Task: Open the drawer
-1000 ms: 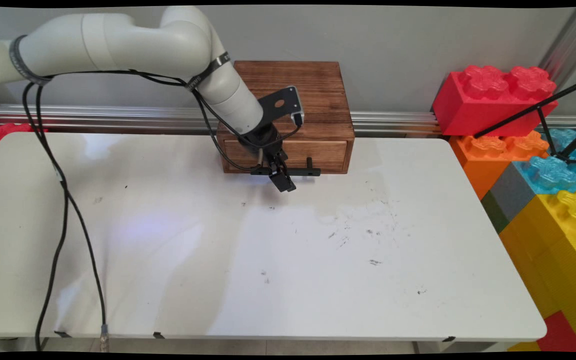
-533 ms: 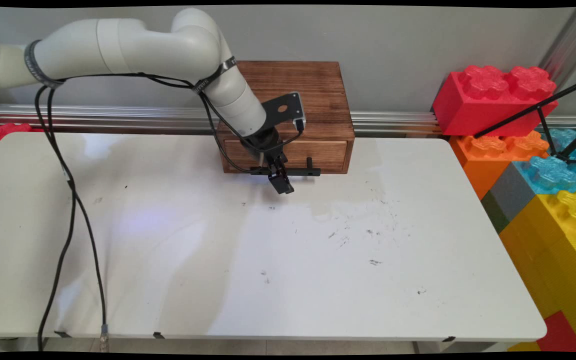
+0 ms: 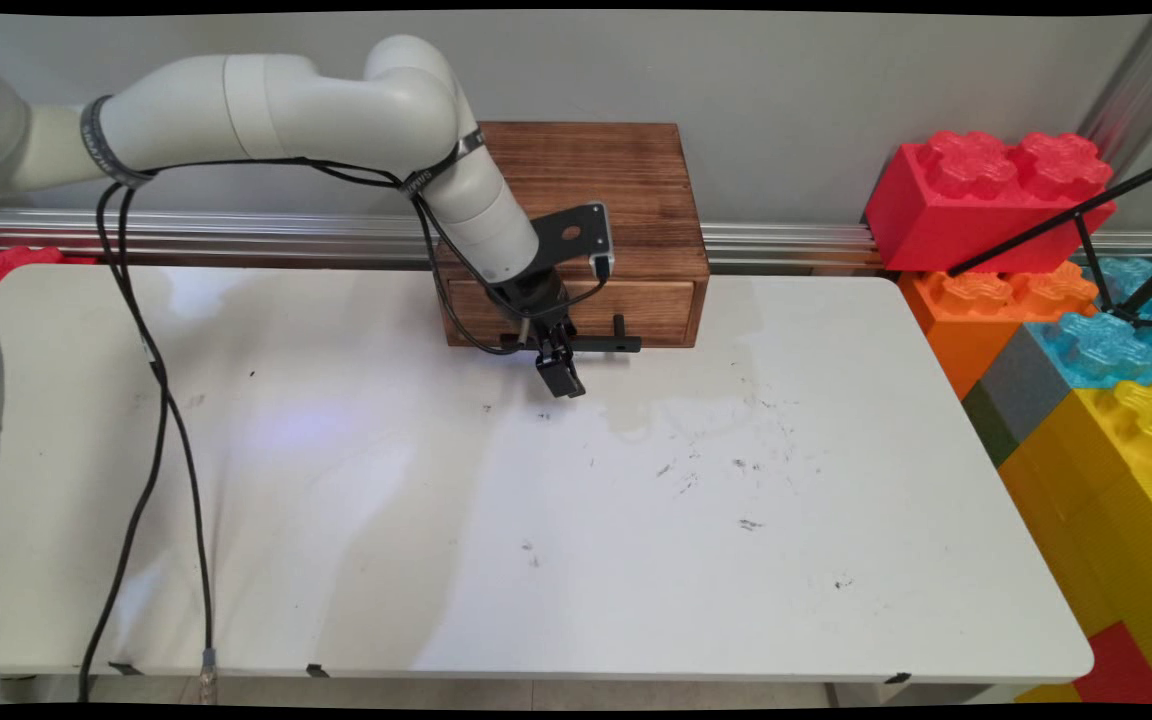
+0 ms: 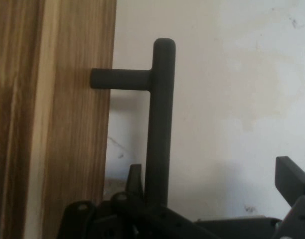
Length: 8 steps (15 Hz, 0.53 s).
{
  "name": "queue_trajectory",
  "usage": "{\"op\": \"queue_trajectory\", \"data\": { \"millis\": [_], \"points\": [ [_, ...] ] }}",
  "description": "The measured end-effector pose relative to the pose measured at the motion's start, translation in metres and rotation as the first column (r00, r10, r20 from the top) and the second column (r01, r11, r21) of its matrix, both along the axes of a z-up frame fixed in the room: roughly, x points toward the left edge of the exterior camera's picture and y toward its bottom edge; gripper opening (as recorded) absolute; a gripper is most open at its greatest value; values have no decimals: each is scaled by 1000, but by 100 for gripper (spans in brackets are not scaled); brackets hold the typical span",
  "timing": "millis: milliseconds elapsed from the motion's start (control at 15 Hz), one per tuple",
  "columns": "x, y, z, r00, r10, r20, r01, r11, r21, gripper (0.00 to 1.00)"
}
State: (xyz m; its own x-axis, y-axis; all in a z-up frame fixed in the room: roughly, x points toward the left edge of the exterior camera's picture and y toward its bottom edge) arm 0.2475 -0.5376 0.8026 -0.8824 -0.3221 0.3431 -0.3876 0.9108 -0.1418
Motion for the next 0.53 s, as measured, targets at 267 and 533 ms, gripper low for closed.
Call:
{"op": "queue_trajectory", "data": {
  "millis": [267, 533],
  "points": [
    [-1, -4, -9, 999, -39, 14, 39, 999, 4, 100],
    [-3, -6, -17, 997, -78, 24, 78, 997, 4, 100]
  ]
}}
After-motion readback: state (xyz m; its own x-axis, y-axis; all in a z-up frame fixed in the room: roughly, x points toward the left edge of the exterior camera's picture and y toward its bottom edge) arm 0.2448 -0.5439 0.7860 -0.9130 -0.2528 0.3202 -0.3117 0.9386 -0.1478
